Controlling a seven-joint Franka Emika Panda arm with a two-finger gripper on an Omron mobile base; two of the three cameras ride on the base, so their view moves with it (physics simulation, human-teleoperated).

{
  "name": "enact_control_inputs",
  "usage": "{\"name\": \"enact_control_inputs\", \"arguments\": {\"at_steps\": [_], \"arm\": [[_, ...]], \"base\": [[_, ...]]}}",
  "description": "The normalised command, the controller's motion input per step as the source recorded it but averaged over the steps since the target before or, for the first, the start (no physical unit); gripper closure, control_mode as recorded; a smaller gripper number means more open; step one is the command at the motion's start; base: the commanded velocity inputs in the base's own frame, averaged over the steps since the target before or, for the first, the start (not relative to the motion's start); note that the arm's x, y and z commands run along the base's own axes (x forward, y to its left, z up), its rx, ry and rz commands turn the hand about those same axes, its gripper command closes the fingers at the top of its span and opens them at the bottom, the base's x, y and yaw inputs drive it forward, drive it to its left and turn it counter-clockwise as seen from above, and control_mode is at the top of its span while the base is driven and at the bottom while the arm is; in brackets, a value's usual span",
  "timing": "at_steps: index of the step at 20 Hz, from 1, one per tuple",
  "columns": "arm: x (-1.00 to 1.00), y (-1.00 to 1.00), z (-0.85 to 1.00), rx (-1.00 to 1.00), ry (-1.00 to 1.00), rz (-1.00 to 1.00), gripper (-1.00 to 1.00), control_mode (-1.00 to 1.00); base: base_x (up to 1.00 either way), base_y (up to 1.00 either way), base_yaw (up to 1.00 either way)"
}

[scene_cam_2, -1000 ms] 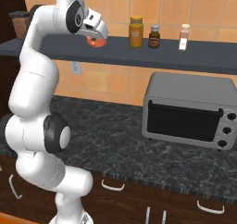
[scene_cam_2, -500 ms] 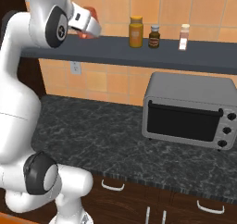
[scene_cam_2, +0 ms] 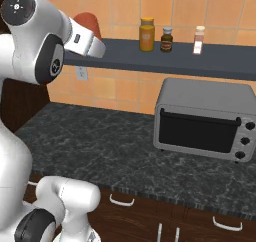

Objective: Gather all objects into one cabinet and sort the glasses and bowls to opposite sides.

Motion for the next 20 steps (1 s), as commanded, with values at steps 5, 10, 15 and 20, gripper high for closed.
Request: {"name": "enact_control_inputs", "arguments": {"at_steps": [5,10,15,20], "arm": [[-1.0,0.0,-0.01,0.03,0.04,0.08,1.0,-1.0],[-0.85,0.0,-0.05,-0.03,0.11,0.05,1.0,-1.0],[-0.29,0.1,-0.03,-0.05,0.03,0.0,1.0,-1.0],[-0.03,0.08,0.0,0.0,0.0,0.0,1.0,-1.0]], "base": [[0.0,0.0,0.0],[0.0,0.0,0.0],[0.0,0.0,0.0],[0.0,0.0,0.0]]}}
